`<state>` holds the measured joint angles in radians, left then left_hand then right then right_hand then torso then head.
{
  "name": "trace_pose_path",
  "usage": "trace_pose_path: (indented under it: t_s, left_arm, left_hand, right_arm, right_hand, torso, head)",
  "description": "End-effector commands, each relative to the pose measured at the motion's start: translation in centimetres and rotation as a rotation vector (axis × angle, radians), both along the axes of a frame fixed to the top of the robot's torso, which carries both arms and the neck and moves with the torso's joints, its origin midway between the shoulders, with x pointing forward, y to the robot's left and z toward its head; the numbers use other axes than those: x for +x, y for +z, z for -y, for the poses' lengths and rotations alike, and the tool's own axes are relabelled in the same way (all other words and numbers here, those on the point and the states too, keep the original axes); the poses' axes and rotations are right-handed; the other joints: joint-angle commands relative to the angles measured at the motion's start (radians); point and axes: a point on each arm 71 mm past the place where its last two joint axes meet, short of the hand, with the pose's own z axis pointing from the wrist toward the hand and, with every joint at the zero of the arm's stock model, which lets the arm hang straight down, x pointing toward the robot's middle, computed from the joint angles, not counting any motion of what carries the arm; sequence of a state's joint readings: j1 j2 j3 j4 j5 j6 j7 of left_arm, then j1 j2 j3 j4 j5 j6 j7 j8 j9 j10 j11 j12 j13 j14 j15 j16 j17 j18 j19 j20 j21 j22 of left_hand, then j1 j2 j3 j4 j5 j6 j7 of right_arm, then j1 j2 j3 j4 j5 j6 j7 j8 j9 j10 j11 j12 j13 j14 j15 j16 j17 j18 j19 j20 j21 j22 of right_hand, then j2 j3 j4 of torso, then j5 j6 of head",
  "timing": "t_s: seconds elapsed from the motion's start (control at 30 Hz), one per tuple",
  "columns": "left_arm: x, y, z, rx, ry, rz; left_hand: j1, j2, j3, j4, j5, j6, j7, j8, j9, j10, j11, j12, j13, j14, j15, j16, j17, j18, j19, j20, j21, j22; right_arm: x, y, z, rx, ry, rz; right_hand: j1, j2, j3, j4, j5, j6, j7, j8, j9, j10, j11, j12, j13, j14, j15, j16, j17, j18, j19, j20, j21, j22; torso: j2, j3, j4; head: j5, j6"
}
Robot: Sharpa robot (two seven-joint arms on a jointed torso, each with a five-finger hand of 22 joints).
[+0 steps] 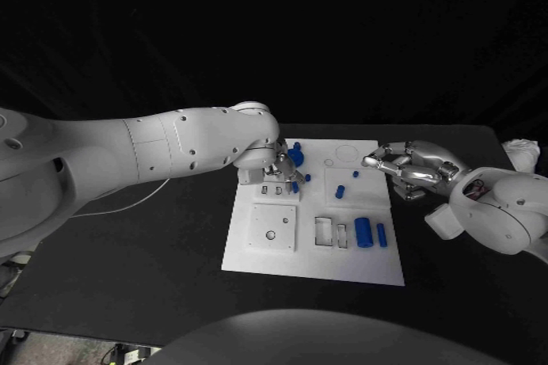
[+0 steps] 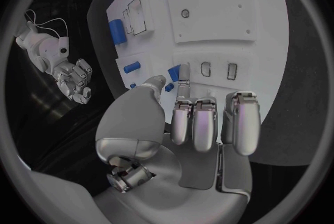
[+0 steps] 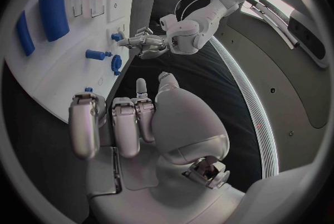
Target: Assemble the parts on the task board
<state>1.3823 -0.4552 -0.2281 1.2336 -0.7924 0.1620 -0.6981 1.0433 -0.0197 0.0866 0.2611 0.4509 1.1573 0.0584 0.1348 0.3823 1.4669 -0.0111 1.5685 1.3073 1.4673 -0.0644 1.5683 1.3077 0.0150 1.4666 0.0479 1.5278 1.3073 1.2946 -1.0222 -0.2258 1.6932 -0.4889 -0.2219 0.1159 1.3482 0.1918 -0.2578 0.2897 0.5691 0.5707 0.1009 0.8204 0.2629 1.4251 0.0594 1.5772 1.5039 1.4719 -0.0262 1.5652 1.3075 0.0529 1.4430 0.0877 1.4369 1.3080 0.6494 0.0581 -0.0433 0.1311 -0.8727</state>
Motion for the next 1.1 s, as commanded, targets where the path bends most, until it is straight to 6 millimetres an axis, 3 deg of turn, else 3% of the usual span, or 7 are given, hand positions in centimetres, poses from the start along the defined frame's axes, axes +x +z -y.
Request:
trace_pose_path:
  t_s: [0.03, 1.1]
  left_arm:
    - [-0.34, -0.43, -0.96, 0.135, 0.078, -0.058]
    - [-0.18, -0.77, -0.96, 0.128, 0.092, -0.062]
  left_hand:
    - [0.009, 0.0, 0.007, 0.0, 0.005, -0.008, 0.001, -0.005, 0.001, 0.104, -0.001, 0.002, 0.263, 0.103, 0.002, 0.002, 0.263, 0.002, 0.056, 0.003, -0.007, 0.22]
    - [0.008, 0.011, 0.017, 0.004, 0.009, -0.004, 0.0, -0.004, 0.011, 0.104, 0.0, 0.002, 0.263, 0.103, 0.003, 0.002, 0.263, 0.008, 0.041, 0.004, -0.024, 0.206]
  right_arm:
    - [-0.11, -0.04, -0.15, 0.002, 0.02, -0.007]
    - [-0.08, -0.11, -0.1, -0.002, 0.021, -0.014]
  right_hand:
    - [0.01, 0.002, 0.001, 0.001, 0.006, 0.004, 0.004, 0.004, 0.002, 0.146, -0.035, -0.006, 0.067, 0.099, 0.0, 0.006, 0.263, -0.009, -0.007, 0.0, -0.007, 0.205]
    - [0.011, 0.004, 0.002, 0.001, 0.007, 0.006, 0.005, 0.006, 0.002, 0.146, -0.034, -0.006, 0.067, 0.097, 0.0, 0.005, 0.26, -0.008, -0.009, 0.0, -0.009, 0.204]
  torso:
    - [0.0, 0.0, -0.0006]
    - [0.0, 0.0002, 0.0006]
  head:
    - [-0.001, 0.0]
    - [0.001, 0.0]
